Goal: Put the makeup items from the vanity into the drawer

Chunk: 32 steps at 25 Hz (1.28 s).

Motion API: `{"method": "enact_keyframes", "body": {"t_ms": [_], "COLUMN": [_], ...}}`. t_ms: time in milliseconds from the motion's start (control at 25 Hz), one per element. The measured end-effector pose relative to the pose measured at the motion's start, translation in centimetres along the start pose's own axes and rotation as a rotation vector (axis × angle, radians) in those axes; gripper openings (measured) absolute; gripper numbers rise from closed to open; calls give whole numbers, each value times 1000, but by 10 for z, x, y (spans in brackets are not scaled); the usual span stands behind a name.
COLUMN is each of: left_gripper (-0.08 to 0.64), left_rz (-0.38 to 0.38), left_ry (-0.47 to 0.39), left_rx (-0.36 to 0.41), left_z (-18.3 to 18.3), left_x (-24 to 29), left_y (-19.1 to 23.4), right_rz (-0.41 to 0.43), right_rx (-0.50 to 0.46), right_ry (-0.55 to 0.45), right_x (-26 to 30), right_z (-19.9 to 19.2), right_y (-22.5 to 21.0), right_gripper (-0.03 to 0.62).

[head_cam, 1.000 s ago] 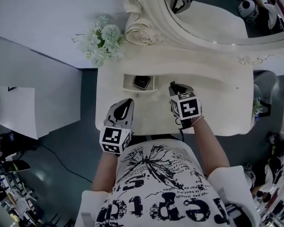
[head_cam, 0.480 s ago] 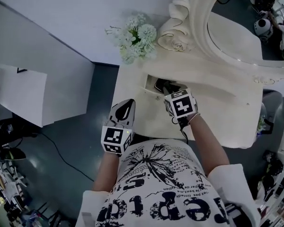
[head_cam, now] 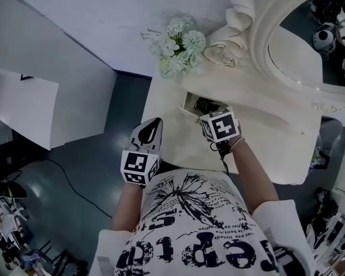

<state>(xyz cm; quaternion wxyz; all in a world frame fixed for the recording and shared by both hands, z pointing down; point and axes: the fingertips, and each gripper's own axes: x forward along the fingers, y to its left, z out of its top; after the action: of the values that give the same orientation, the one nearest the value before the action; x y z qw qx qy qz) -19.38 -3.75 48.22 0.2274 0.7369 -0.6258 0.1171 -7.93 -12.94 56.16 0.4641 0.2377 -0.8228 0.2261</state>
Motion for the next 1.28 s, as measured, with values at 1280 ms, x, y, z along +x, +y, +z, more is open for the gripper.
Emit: {"method": "enact_keyframes", "body": {"t_ms": [1280], "left_gripper": [20], "left_rz": [-175], "left_ry": [-103], "left_rx": [73], "left_z": [63], "left_x": [21], "left_y": [-71], "right_rz": [-143], "right_rx": [120], "right_ry": [-435], "right_x": [-131], "right_z": [4], "right_y": [-40], "right_gripper": [21]}}
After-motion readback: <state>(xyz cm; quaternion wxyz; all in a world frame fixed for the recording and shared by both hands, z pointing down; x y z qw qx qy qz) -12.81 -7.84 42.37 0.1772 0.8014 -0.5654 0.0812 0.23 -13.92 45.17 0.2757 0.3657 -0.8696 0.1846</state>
